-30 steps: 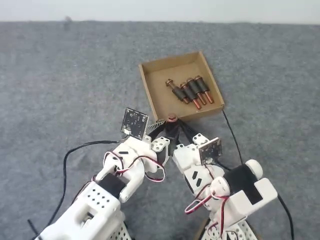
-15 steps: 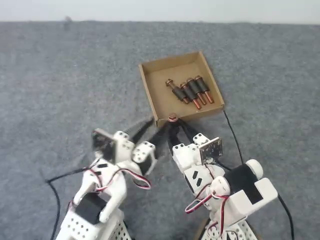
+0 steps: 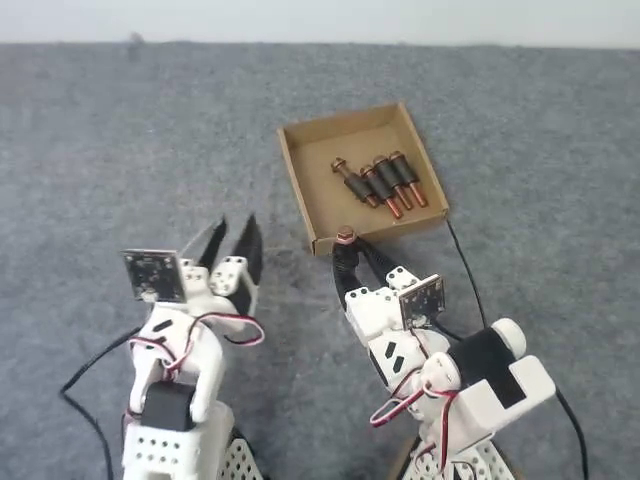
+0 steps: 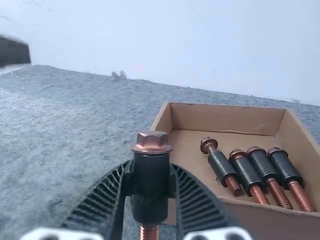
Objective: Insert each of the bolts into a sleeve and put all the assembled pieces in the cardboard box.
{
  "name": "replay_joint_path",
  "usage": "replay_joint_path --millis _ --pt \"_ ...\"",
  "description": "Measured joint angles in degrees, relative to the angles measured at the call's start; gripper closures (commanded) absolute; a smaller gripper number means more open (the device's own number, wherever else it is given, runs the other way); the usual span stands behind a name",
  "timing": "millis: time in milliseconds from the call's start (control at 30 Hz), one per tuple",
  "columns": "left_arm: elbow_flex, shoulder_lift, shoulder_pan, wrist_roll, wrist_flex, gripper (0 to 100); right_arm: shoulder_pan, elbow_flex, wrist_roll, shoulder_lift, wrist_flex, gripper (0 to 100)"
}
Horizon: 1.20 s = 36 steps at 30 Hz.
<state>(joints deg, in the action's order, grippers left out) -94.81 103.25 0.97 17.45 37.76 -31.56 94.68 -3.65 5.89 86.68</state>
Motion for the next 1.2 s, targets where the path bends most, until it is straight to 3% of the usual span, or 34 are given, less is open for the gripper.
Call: replay_joint_path --millis 67,200,567,1033,1200 --pt "-1.93 0.00 -3.25 0.00 0.00 98 0.00 0.00 0.00 0.00 0.00 99.1" --pt "-2.29 0.00 -8.26 0.00 2.29 99 0.00 0.00 0.00 0.00 0.00 99.1" --pt "-2.29 0.00 -10.20 -0.18 22.51 99 0.00 0.00 0.00 0.00 0.00 99.1" --pt "-2.29 0.00 -10.11 -0.44 26.55 99 8.79 -0.88 0.00 0.00 0.00 99.1" --pt "-2.29 0.00 -10.11 -7.74 27.96 99 10.11 -5.71 0.00 0.00 0.00 99.2"
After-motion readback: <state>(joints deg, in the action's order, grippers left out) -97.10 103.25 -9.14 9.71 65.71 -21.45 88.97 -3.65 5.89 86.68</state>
